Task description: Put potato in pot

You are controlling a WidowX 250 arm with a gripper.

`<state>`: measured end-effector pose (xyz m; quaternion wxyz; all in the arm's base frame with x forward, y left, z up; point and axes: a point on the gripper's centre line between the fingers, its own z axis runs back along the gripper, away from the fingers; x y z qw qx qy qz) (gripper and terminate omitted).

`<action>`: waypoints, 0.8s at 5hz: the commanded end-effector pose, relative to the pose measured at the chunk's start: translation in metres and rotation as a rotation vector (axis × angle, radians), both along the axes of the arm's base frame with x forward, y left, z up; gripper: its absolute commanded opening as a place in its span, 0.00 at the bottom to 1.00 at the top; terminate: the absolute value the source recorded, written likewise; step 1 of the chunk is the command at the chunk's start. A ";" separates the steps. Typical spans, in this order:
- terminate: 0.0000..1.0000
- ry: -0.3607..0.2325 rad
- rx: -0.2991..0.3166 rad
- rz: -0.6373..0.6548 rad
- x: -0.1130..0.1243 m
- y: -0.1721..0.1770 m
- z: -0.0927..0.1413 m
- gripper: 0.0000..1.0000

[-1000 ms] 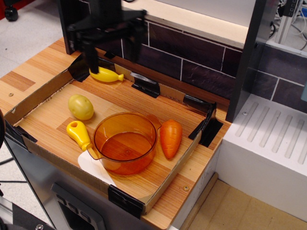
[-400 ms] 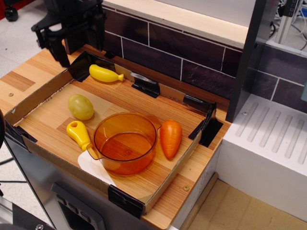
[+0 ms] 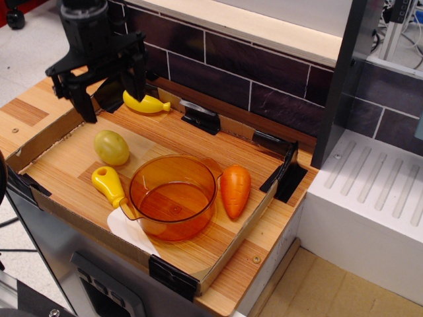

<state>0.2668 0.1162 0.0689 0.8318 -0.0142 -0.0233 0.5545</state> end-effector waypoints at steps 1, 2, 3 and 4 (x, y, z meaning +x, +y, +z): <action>0.00 -0.071 0.031 -0.034 0.000 0.005 -0.005 1.00; 0.00 -0.073 0.005 -0.032 0.004 0.008 -0.014 1.00; 0.00 -0.081 -0.006 -0.033 0.005 0.009 -0.021 1.00; 0.00 -0.074 -0.004 -0.036 0.001 0.011 -0.018 1.00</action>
